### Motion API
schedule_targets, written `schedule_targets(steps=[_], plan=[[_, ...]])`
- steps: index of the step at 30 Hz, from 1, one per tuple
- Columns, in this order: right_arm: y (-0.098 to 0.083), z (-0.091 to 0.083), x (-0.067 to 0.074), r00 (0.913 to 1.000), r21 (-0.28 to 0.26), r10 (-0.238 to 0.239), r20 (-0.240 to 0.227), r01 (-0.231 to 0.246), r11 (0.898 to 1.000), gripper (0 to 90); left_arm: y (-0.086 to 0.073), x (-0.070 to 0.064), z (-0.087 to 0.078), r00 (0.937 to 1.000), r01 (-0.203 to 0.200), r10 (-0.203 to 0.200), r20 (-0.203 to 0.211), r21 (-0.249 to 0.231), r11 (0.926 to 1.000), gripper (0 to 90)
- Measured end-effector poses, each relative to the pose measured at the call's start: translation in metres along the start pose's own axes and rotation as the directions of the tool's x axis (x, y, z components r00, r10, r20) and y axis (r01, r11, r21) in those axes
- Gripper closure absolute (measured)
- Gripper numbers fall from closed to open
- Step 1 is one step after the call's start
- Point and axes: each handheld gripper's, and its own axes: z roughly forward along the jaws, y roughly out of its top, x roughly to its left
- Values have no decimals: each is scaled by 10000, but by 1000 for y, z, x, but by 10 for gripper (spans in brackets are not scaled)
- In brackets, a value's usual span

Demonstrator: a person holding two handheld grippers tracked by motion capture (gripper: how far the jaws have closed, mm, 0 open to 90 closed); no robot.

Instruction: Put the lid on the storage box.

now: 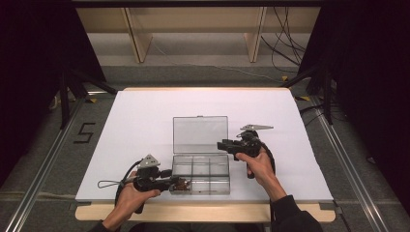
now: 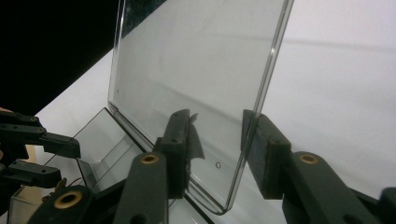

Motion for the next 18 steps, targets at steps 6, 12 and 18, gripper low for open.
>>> schedule_targets(steps=[6, 12, 18], plan=[[1, -1, 2, 9999, -146, 95, 71, -94, 9998, 670, 0, 0, 0, 10000, 67, -67, 32, -76, 9999, 569], [5, -4, 6, 10000, -346, 67, 4, -66, 9994, 690, 0, -1, 1, 9999, 100, -99, 68, -138, 9999, 570], [6, -4, 8, 9998, -435, -174, 107, 179, 9989, 691, -1, 0, -1, 9999, 76, -76, 121, -51, 10000, 566]])
